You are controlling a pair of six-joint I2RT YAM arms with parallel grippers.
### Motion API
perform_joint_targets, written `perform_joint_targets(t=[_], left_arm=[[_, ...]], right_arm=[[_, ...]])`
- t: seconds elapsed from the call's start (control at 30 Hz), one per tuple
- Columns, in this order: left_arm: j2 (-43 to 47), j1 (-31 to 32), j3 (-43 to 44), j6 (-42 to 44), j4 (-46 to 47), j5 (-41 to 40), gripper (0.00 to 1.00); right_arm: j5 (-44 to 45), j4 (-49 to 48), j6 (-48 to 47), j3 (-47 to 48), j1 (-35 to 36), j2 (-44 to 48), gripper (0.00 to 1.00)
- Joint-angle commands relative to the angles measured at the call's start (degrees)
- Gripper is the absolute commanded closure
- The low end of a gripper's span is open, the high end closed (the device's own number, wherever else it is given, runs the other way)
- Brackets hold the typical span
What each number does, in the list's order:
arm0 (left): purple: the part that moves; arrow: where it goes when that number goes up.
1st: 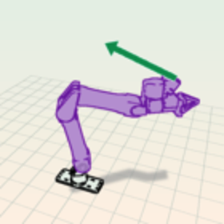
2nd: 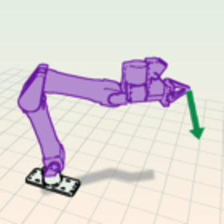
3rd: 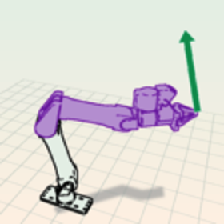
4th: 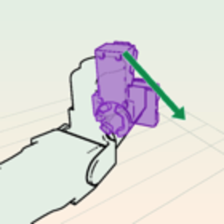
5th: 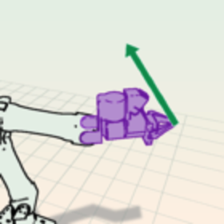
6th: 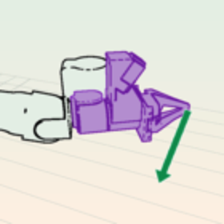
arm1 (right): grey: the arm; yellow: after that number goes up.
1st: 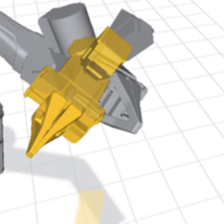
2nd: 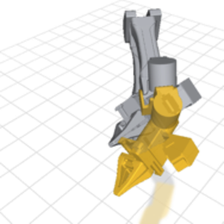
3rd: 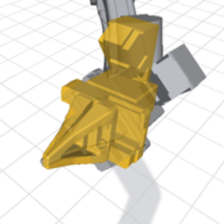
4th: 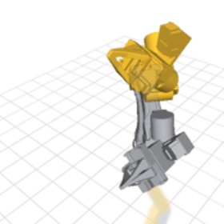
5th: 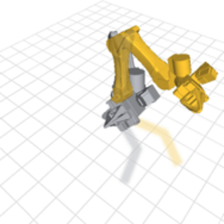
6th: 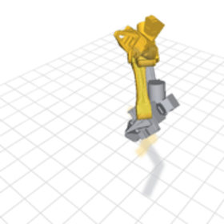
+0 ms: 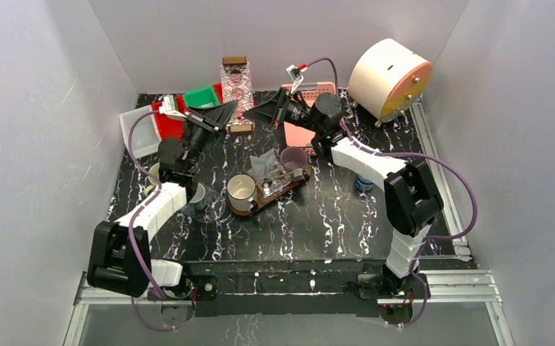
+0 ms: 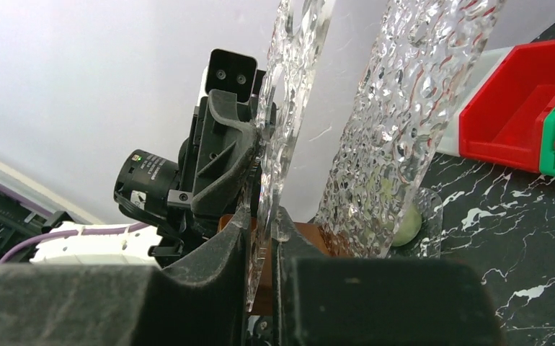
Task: Prepare toiletry sets of a toothbrush and toothpaste on the tray
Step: Place the toothpaste holder at the center of the board.
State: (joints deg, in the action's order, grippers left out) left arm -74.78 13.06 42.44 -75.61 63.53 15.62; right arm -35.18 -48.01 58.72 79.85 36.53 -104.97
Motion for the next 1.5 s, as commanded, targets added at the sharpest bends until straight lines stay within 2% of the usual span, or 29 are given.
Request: perform_joint_targets(t=[0.0,0.07,0.27,0.3,0.43,0.6,0.7,0.87,1.13,1.47], left_arm=[[3.8,0.38,-1.12,1.14,4.94,-2.07,1.0],[4.08,0.32,-2.09,1.77,4.94,-2.51,0.97],[5.68,-0.75,-4.2,6.36,3.73,-2.52,0.73],[6.23,-1.16,-4.24,7.49,2.95,-2.41,0.67],[9.36,-2.51,-2.35,14.29,-4.99,-2.17,0.57],[13.61,-2.91,5.29,34.69,-26.61,-2.16,0.51],[14.23,-2.91,11.7,50.97,-38.66,-1.0,0.48],[13.5,-2.78,19.49,70.89,-50.55,5.13,0.4],[11.85,-2.62,23.07,88.0,-54.06,12.41,0.39],[9.94,-1.03,24.63,105.16,-55.77,10.34,0.44]], right_arm=[[-1.38,-4.84,-1.06,2.35,-1.75,0.74,0.99],[-2.32,-5.17,-0.09,2.33,-2.49,0.75,0.99],[-5.08,-4.11,2.24,3.56,-3.93,0.74,0.99],[-5.39,-3.36,2.05,4.02,-4.06,0.7,0.99],[-5.96,-1.4,2.18,5.29,-4.41,0.22,0.99],[-7.01,1.23,2.61,7.34,-4.72,-0.69,0.99],[-7.41,2.44,2.69,8.24,-4.78,-0.88,0.99],[-7.24,3.82,2.46,8.84,-4.8,-1.12,0.99],[-6.81,7.44,-0.69,9.18,-4.71,-0.44,0.99],[-6.29,13.31,-8.95,10.79,-3.06,-0.08,0.99]])
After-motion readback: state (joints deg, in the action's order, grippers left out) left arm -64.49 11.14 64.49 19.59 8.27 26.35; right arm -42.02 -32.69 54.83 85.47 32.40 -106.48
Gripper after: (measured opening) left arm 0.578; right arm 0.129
